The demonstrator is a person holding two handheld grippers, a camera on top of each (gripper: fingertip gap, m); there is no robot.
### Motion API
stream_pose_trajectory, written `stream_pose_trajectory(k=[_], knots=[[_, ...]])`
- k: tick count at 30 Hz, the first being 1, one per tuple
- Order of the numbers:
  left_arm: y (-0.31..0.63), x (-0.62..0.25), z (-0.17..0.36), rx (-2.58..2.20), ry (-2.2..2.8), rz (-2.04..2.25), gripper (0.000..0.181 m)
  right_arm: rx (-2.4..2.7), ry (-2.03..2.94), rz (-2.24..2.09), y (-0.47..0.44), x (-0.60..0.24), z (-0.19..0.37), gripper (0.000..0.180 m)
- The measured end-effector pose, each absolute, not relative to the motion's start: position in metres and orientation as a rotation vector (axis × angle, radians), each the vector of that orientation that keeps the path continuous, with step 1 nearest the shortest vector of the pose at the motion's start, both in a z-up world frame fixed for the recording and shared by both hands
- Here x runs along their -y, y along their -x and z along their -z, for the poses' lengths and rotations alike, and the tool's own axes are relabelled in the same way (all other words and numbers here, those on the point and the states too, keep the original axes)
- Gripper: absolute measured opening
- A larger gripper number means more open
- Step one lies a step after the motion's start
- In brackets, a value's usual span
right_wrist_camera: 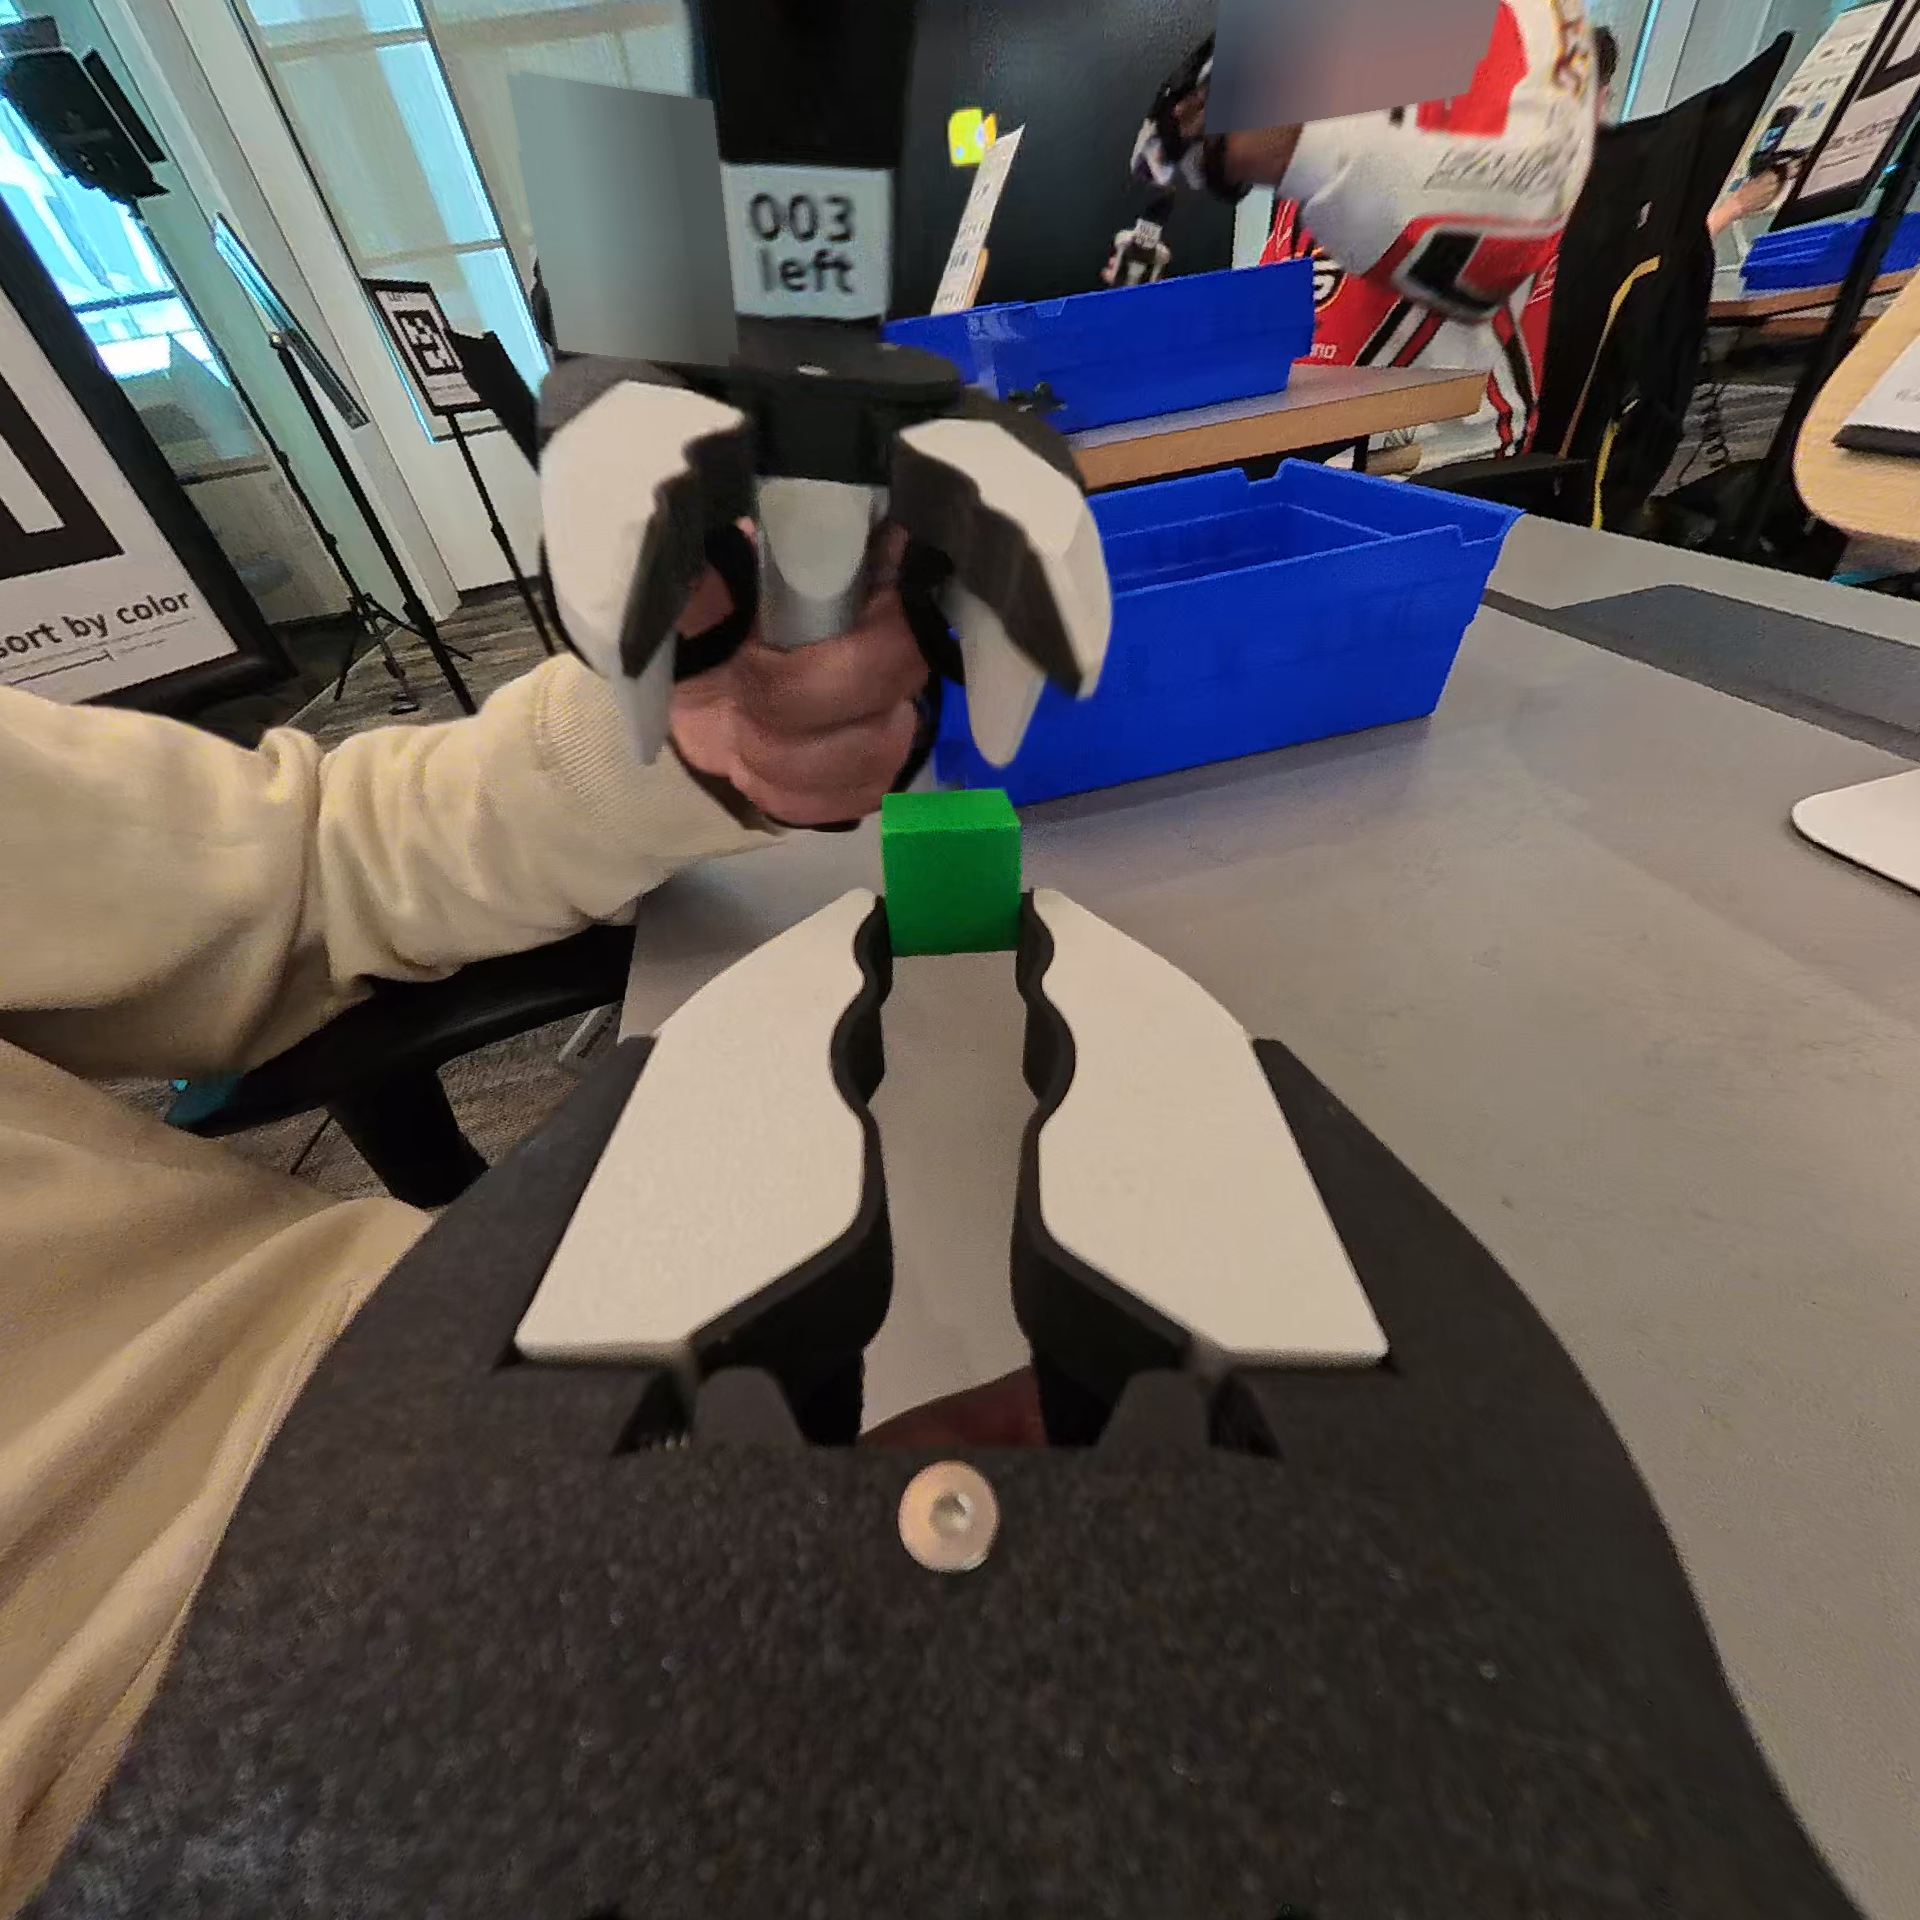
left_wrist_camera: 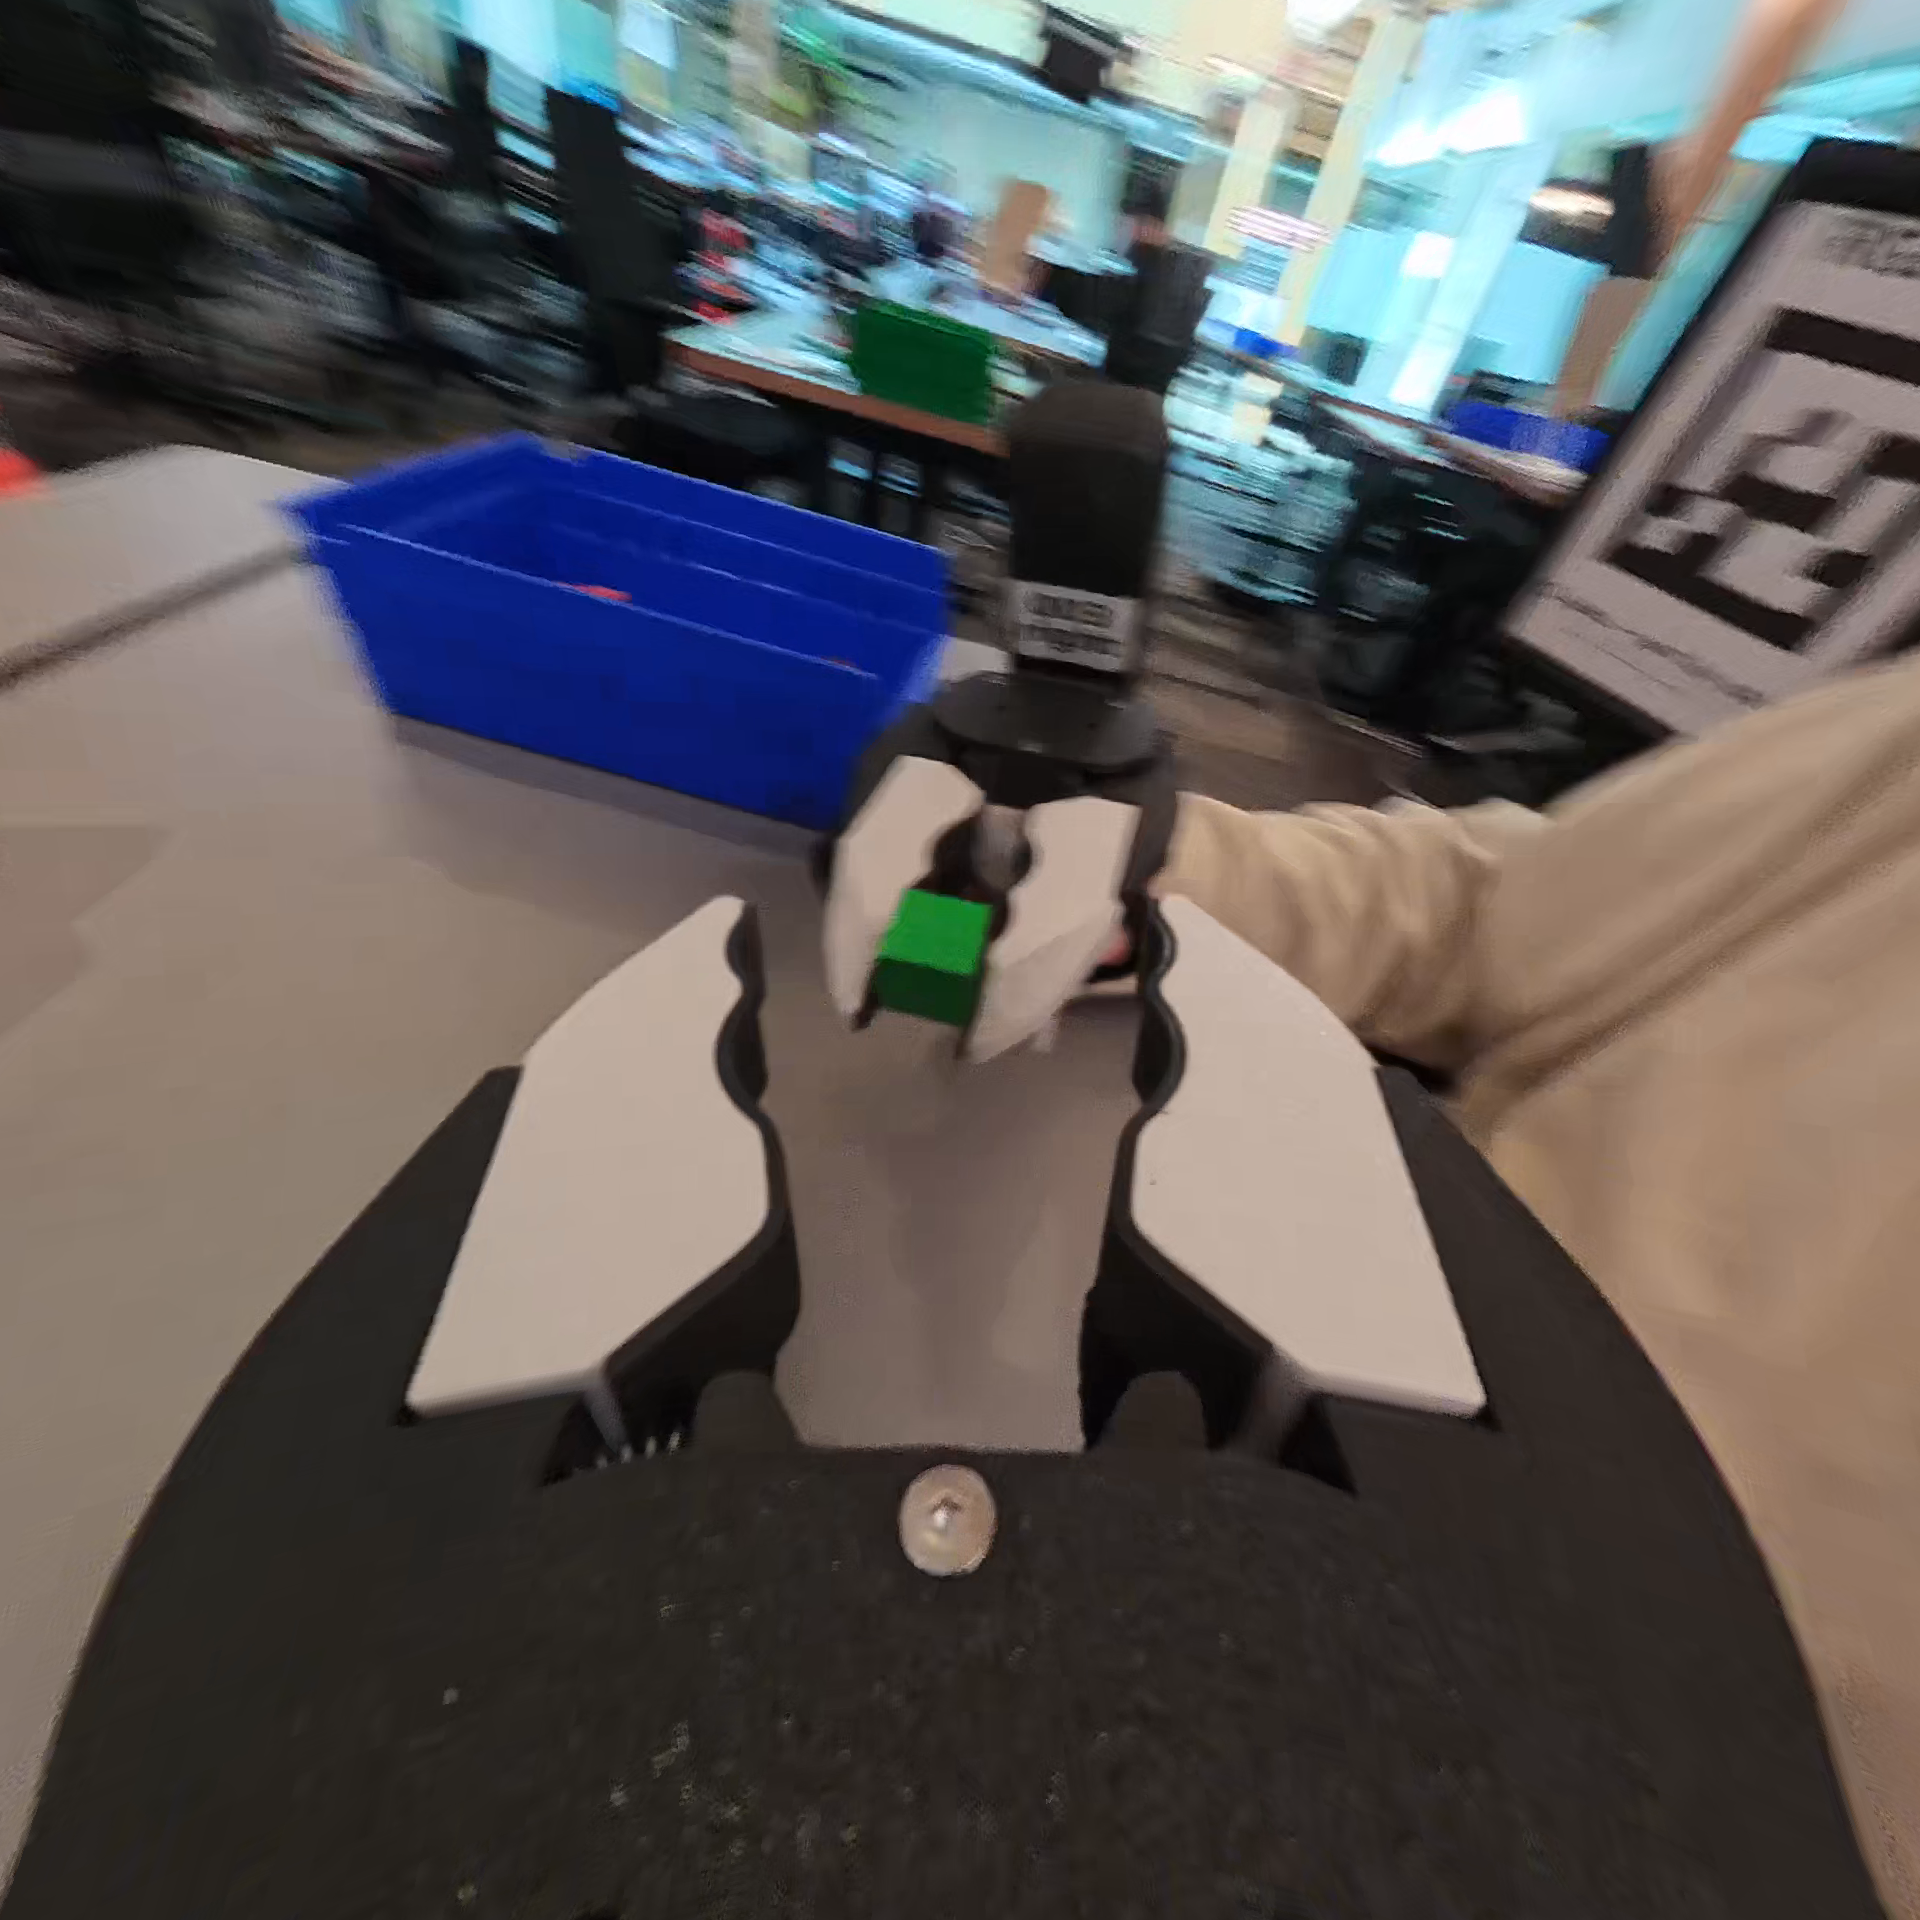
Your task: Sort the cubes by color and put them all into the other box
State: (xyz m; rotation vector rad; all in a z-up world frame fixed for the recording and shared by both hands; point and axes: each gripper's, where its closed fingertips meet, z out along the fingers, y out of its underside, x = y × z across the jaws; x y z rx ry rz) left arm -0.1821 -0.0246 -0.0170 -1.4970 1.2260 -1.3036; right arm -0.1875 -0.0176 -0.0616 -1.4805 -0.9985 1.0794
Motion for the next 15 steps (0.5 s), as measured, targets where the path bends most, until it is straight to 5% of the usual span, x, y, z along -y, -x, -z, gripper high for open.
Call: stream_pose_trajectory(k=[6,15], knots=[[0.264,-0.037,0.060,-0.524,1.715,0.506,0.081,0.900,1.519,-1.010,0.167,0.011,0.069,0.023],[0.267,-0.026,0.078,-0.549,1.741,0.536,0.077,0.877,1.556,-0.934,0.155,0.009,0.063,0.023]])
